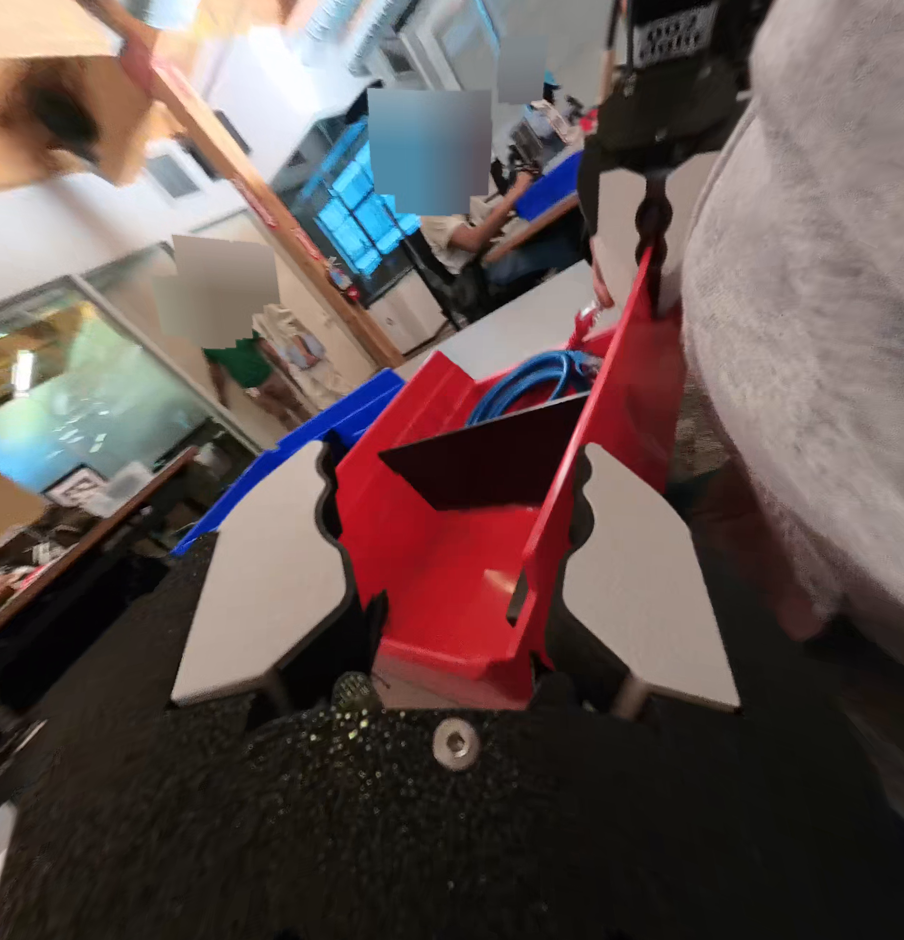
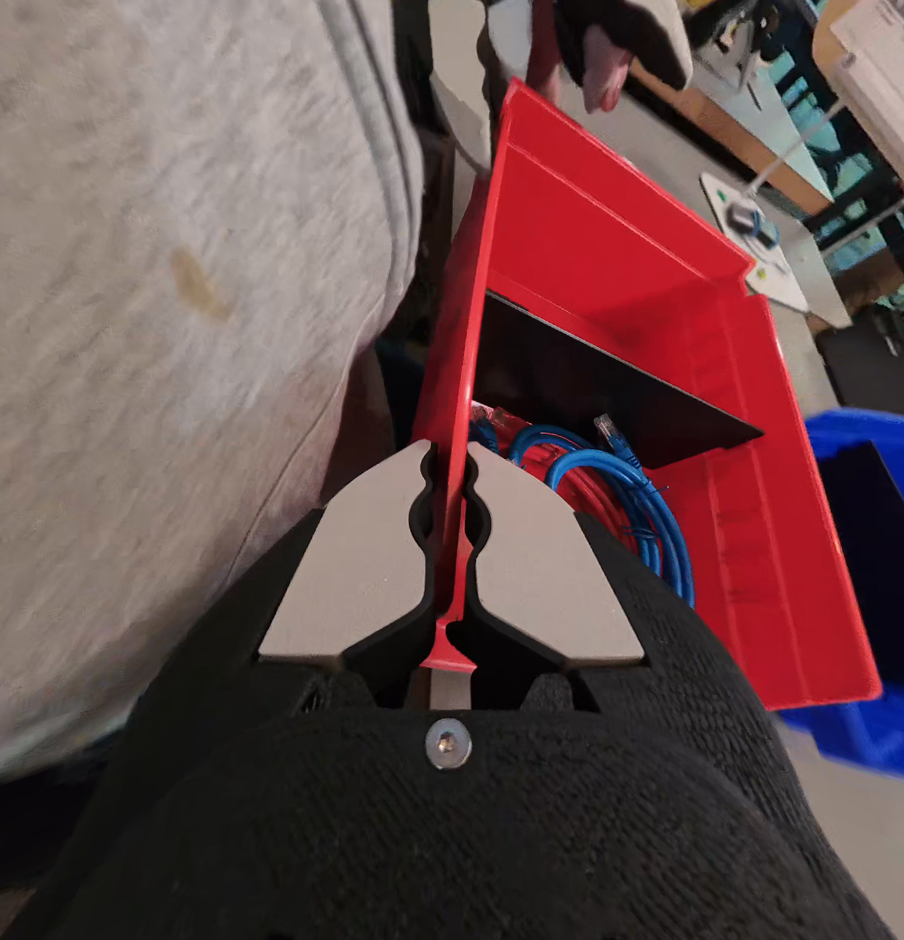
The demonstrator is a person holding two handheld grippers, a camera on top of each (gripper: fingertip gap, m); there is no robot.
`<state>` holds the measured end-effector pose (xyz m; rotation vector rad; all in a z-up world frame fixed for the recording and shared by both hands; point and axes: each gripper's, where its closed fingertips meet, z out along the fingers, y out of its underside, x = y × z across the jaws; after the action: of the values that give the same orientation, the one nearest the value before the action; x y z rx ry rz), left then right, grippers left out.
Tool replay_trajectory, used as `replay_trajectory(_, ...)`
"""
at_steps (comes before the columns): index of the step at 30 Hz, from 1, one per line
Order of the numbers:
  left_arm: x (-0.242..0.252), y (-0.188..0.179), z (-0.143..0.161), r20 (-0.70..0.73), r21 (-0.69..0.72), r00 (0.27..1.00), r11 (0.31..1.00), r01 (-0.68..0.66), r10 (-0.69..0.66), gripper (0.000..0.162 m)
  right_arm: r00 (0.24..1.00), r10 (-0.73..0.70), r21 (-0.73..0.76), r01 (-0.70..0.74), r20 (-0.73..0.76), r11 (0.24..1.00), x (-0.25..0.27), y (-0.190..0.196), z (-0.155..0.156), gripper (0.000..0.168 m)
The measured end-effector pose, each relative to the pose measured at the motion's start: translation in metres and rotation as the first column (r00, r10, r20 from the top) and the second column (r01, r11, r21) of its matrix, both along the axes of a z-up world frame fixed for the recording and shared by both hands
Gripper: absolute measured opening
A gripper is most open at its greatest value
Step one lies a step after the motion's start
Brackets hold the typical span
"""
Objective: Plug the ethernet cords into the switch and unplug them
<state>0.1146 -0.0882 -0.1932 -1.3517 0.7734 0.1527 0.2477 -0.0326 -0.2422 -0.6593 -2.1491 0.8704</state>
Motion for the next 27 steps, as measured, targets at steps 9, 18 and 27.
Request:
replay_trajectory(9, -0.142, -0.052, 0.003, 0.052, 0.003, 0.872, 0.873, -0.488, 0.487, 0.097, 0.978, 0.020, -0.201, -0.062, -0.206, 0.978, -0.138, -0.040, 0.037, 0.042)
replay_trajectory(18, -0.195, -0.070, 0.005, 0.148, 0.067, 0.738, 0.737, -0.672, 0.659, 0.074, 0.731, -0.606, -0.157, 0.590, -0.312, 0.792, -0.181, 0.188, 0.131, 0.037)
replay_trajectory(27, -0.187, -0.073, 0.014, 0.282, 0.067, 0.714, 0.729, -0.681, 0.641, 0.071, 0.392, -0.874, 0.328, 0.817, 0.289, 0.475, -0.172, 0.365, 0.004, 0.052)
